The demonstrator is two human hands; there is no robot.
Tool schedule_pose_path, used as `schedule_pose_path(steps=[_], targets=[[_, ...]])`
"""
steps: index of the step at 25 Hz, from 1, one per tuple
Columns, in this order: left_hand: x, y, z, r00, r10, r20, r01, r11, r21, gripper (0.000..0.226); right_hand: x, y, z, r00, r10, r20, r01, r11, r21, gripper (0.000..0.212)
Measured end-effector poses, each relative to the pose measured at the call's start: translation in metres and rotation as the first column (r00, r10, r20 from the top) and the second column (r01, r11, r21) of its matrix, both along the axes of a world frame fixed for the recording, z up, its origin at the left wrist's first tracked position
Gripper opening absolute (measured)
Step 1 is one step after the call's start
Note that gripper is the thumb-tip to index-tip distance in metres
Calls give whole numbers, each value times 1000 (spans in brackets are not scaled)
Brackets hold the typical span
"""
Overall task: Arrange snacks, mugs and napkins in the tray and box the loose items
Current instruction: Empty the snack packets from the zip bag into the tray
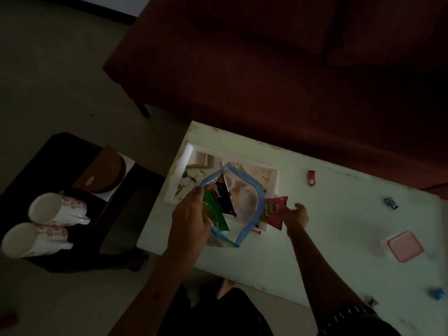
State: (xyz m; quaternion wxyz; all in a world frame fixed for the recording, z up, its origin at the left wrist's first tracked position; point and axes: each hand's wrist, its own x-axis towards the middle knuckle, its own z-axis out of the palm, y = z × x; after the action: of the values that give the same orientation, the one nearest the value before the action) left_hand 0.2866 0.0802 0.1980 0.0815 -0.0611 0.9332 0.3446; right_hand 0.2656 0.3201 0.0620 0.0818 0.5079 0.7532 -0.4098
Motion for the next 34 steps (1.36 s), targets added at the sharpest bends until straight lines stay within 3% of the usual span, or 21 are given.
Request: schedule_pose_path(steps=[2, 4, 6, 8, 11, 14, 18, 22, 24, 27, 30, 34], targets=[[3, 5, 1, 1000, -4, 22, 4, 1000, -3, 54, -3, -5, 44, 935, -41, -351, 101, 983, 152, 29], [7, 8, 4, 999, -31, 12, 31, 1000, 4, 54, 1, -25, 84, 825, 160, -541, -45, 975, 220, 12], [12, 11, 8, 998, -61, -13, 62, 998, 19, 53, 1, -53, 100, 798, 485, -357, -439, 874, 207, 17], [16, 13, 10, 996, -83, -23, 84, 996, 29, 53, -9, -79, 92, 725, 684, -76, -683, 729, 48, 31], [21, 18, 11, 993, -106, -54, 107, 994, 30, 49, -26, -97, 65, 676, 726, 123, -725, 686, -59, 45], [26, 21, 11, 991, -108, -83, 109, 994, 7, 45, -25, -104, 58, 654, 724, 219, -755, 644, 128, 40], [21, 20, 11, 993, -98, -70, 97, 995, -22, 52, -19, -104, 91, 683, 711, 165, -729, 654, 202, 39], [9, 16, 13, 988, -80, -129, 67, 992, -104, 47, -13, -63, 167, 676, 733, 71, -728, 651, 215, 29], [1, 10, 14, 994, -28, -101, 19, 996, -89, 49, -11, -31, 202, 737, 665, -122, -639, 744, 196, 26], [-8, 3, 13, 994, 76, -84, -84, 992, -96, 47, -15, 4, 214, 811, 374, -450, -408, 912, 23, 15], [-17, -1, 18, 991, 94, -100, -103, 991, -84, 45, -28, 10, 175, 857, 137, -497, -195, 979, -66, 12], [-25, -4, 19, 994, 56, -90, -64, 994, -89, 47, -57, 7, 94, 920, -88, -383, 23, 985, -171, 23]])
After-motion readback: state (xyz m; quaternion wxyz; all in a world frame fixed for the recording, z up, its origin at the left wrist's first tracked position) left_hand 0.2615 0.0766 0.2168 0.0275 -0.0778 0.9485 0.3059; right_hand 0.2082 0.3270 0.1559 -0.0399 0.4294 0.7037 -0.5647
